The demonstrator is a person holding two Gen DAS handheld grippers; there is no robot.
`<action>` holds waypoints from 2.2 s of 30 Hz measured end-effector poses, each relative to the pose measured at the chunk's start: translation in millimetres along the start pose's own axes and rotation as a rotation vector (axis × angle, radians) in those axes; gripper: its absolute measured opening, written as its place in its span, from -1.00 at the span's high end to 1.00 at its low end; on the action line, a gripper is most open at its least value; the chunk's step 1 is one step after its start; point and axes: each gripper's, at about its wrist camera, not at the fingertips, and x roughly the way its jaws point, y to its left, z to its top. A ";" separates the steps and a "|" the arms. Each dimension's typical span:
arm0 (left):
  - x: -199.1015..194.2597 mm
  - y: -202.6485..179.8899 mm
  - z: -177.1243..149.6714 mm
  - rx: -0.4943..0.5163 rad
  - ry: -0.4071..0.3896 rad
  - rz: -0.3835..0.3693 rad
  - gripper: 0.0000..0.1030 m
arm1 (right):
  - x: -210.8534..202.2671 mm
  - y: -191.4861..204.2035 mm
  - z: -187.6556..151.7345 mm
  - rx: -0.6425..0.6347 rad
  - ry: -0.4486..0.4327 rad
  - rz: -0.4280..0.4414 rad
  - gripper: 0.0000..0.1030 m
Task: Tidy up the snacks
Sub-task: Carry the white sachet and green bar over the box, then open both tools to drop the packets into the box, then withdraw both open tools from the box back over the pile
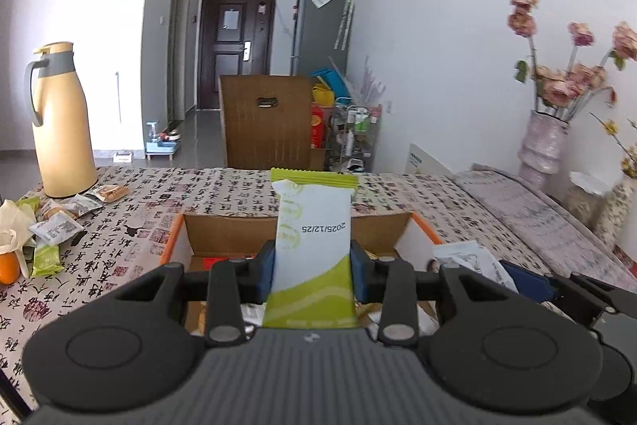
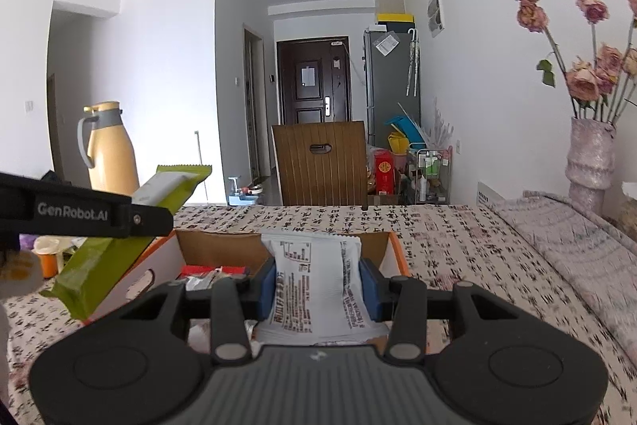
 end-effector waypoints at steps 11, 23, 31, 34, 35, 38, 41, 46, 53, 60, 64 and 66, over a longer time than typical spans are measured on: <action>49.5 26.6 -12.0 -0.050 0.047 0.067 0.27 | 52.2 9.9 -12.9 0.012 0.060 -0.011 0.18; 53.0 25.8 -21.4 -0.047 0.060 0.078 0.24 | 53.7 8.3 -22.1 0.019 0.080 -0.003 0.13; 42.6 27.6 -20.2 -0.072 -0.002 0.114 -0.63 | 51.5 4.0 -21.5 0.041 0.064 -0.013 -0.46; 38.3 28.9 -19.3 -0.086 -0.018 0.118 -0.93 | 48.4 2.7 -21.8 0.050 0.043 -0.021 -0.89; 36.7 28.7 -19.3 -0.088 -0.029 0.130 -1.00 | 47.9 2.3 -21.2 0.052 0.040 -0.022 -0.95; 35.0 28.9 -18.6 -0.093 -0.036 0.131 -1.00 | 49.1 -0.3 -22.1 0.065 0.040 -0.024 -1.00; 35.6 28.5 -18.5 -0.095 -0.031 0.136 -1.00 | 49.1 -1.7 -22.6 0.071 0.039 -0.026 -1.00; 35.5 27.6 -19.2 -0.095 -0.028 0.134 -1.00 | 48.1 -0.9 -22.9 0.072 0.036 -0.028 -1.00; 34.2 27.5 -20.0 -0.091 -0.030 0.128 -1.00 | 46.8 -1.2 -23.7 0.071 0.036 -0.031 -1.00; 26.5 23.0 -16.2 -0.081 -0.033 0.126 -1.00 | 41.6 1.0 -19.1 0.059 0.027 -0.035 -1.00; 17.4 22.0 -11.9 -0.077 -0.026 0.104 -1.00 | 32.1 2.2 -14.6 0.055 0.024 -0.028 -1.00; 12.1 22.0 -10.6 -0.072 -0.021 0.102 -1.00 | 29.3 3.0 -13.5 0.055 0.035 -0.024 -1.00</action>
